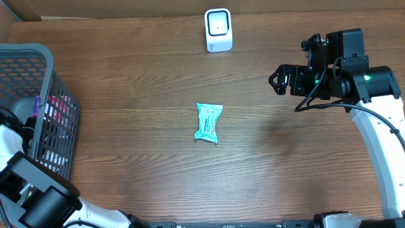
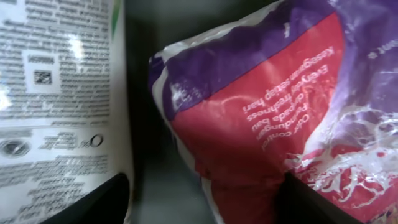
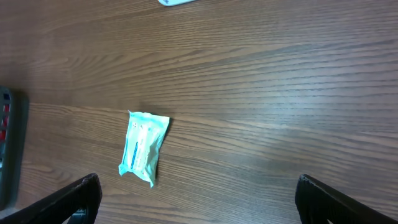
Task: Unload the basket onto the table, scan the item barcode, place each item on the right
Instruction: 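Reach left gripper into basket and grasp the red-purple snack bag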
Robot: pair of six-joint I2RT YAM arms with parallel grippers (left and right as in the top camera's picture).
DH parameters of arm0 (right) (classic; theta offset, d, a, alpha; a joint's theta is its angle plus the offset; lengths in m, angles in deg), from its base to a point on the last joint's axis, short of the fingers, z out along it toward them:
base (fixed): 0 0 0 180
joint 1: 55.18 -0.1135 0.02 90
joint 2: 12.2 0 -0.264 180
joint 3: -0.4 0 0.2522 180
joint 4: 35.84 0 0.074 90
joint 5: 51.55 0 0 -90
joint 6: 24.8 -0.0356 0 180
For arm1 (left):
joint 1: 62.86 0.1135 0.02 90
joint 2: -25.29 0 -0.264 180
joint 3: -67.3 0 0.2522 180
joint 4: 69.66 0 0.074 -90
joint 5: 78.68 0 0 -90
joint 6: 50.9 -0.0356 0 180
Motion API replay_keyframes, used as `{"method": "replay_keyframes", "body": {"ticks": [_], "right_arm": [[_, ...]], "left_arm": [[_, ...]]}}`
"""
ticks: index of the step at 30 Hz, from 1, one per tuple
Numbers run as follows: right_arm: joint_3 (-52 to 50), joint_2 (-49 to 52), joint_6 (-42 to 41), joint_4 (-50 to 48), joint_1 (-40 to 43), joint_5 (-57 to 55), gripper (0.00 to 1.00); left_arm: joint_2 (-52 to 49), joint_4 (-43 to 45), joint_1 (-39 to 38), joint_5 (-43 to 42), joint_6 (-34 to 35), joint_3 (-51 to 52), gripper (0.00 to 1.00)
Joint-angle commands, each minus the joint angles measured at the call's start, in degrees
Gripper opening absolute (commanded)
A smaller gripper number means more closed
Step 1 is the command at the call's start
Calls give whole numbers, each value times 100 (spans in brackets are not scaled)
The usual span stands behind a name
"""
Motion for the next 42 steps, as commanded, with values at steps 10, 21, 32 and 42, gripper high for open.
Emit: {"method": "replay_keyframes", "body": {"ticks": [10, 21, 32, 42], "right_arm": [[157, -15, -48, -37, 31, 35, 100], [157, -15, -48, -118, 31, 33, 100], [157, -15, -46, -146, 33, 33, 100], [157, -15, -44, -146, 33, 33, 100]], "left_arm": [[-101, 179, -136, 455, -70, 461, 4], [525, -863, -105, 278, -240, -577, 4], [1108, -1156, -96, 601, -151, -588, 4], [1060, -1045, -96, 726, -87, -151, 4]]}}
